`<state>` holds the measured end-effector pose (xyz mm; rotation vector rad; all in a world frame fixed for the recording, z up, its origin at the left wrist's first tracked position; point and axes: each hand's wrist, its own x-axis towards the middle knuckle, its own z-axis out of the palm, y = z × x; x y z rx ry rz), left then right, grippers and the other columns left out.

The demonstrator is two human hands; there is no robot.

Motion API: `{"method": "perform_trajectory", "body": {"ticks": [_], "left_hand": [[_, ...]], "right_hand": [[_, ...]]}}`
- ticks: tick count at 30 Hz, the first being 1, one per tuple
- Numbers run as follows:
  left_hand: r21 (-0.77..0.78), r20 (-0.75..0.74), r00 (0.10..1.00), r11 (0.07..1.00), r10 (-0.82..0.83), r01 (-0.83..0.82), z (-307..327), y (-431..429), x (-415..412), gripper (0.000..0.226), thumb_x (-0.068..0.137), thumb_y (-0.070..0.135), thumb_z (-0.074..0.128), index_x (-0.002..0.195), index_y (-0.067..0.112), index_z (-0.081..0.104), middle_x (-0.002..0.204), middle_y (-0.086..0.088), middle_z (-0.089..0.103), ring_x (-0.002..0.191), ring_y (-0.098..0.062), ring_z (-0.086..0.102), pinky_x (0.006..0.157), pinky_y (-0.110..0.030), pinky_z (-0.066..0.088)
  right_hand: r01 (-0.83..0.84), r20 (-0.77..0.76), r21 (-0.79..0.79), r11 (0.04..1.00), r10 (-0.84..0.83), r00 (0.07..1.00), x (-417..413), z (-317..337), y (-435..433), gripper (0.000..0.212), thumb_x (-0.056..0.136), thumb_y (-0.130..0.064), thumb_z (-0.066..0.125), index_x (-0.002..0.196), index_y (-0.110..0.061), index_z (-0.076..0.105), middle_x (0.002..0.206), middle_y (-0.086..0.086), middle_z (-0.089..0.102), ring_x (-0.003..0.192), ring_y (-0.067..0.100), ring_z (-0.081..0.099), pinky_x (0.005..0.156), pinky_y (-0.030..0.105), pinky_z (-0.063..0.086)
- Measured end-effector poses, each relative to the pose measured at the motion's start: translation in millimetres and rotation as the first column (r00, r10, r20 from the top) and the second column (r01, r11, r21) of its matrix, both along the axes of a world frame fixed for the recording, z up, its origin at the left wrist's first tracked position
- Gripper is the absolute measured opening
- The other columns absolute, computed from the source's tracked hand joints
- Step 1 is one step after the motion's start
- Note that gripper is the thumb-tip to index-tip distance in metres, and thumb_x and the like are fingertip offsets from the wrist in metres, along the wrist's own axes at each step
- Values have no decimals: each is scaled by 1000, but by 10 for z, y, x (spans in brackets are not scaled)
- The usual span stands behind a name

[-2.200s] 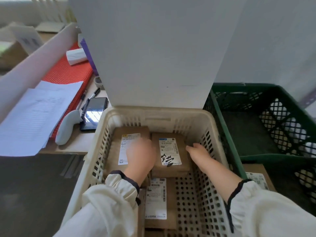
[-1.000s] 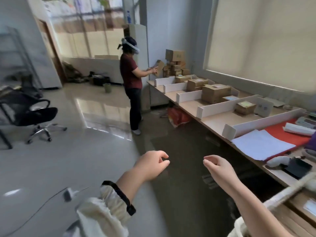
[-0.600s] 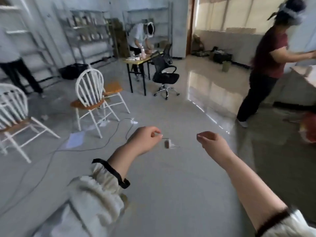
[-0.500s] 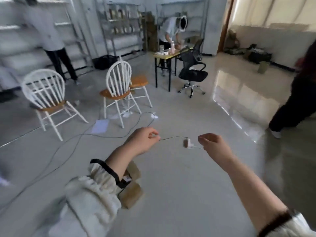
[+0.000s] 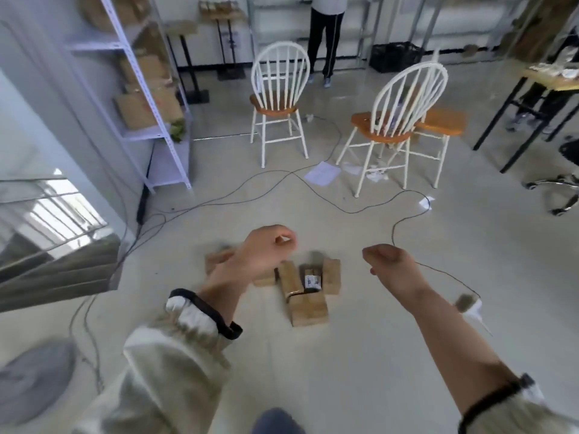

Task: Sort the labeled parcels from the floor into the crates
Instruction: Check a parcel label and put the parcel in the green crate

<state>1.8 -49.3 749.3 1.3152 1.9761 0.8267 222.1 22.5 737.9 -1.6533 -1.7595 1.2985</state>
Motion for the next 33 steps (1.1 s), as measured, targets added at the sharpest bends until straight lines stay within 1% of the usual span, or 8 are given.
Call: {"method": "perform_trajectory", "body": {"ticks": [3,7,10,14,20,24,29,33], "left_hand": [[-83,-21,999,995,51,-52,-220,-52,-242,13,90,25,56,83,26,65,81,12,62,71,-1,55,61,-9,39],[-166,-18,994,980,112,-113,-518,179,-575,16,89,21,53,81,16,67,69,6,58,68,-16,55,67,-31,47],[-188,-21,998,980,59,-62,-719,613,-773,15,93,20,51,82,19,62,67,12,52,66,-7,50,57,-12,37],[-202,40,999,979,13,-5,-990,1362,-934,16,95,23,50,100,20,65,82,5,61,70,-7,54,53,-7,35],[-295,132,990,952,-41,79,-1759,2224,-908,25,93,26,54,111,16,66,106,-5,67,93,-20,62,74,-28,47],[-329,113,989,943,97,-55,-2706,2640,-996,15,92,26,54,101,22,65,103,-6,68,97,-24,63,90,-37,49],[-406,10,998,911,-67,66,-4438,2939,-608,29,92,23,51,118,17,62,113,-5,65,103,-23,58,88,-33,46],[-451,-95,973,881,-210,146,-6013,3290,-460,29,92,21,47,115,13,62,114,-7,62,105,-26,55,88,-35,46]], "right_hand": [[-65,14,-41,997,65,998,-281,-155,206,31,88,-19,49,97,10,56,81,18,50,83,44,57,67,35,40],[-70,17,-91,993,72,997,-636,-422,570,33,88,-19,49,100,11,55,103,32,57,106,45,53,74,45,47],[-29,36,-130,991,33,999,-840,-603,912,33,88,-19,48,99,10,56,85,20,54,107,44,54,69,35,39],[55,58,-162,985,-46,997,-1028,-816,1407,36,88,-22,48,106,9,56,117,26,58,110,42,53,89,48,47],[167,77,-274,947,-152,985,-1028,-1608,2044,37,86,-19,47,107,12,53,118,28,55,109,43,53,67,30,29],[224,98,-362,905,-202,974,-956,-2466,2337,36,86,-16,48,105,14,52,112,30,55,73,34,51,63,30,27],[237,145,-432,870,-193,971,-867,-4052,2549,30,87,-14,48,101,12,56,94,31,55,73,17,43,58,28,30],[134,246,-349,927,-48,968,-984,-5512,2914,18,90,-17,44,78,-11,57,76,1,50,70,16,44,58,26,32]]}}
